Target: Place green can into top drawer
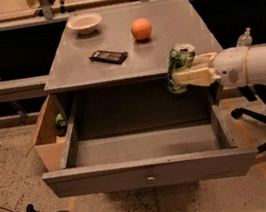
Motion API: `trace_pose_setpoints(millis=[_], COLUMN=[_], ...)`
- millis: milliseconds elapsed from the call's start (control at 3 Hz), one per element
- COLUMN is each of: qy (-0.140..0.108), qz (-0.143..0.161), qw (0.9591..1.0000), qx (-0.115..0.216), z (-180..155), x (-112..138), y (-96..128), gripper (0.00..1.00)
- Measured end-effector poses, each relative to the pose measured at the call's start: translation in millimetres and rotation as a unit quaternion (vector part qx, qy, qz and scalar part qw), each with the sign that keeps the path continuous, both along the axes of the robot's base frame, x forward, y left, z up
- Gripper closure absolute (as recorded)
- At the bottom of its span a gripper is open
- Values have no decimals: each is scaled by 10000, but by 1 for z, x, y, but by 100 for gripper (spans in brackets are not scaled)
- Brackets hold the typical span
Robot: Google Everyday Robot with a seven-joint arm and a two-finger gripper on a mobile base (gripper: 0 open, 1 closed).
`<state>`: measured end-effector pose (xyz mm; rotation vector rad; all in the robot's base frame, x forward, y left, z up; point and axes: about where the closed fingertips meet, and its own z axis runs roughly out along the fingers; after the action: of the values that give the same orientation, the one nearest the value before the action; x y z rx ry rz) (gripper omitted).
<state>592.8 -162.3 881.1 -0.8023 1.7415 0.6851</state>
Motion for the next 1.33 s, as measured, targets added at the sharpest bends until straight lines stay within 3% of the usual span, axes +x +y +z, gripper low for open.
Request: trace_pose_setpoints(millis=[333, 1000, 1333], qy=[-102, -94, -90], qz=[434, 661, 1214], qw=[9984, 9973, 9924], qx=[-349, -296, -204], z=[-40, -60, -91], x=[-10, -18, -27], y=[32, 49, 74], gripper=[100, 100, 100])
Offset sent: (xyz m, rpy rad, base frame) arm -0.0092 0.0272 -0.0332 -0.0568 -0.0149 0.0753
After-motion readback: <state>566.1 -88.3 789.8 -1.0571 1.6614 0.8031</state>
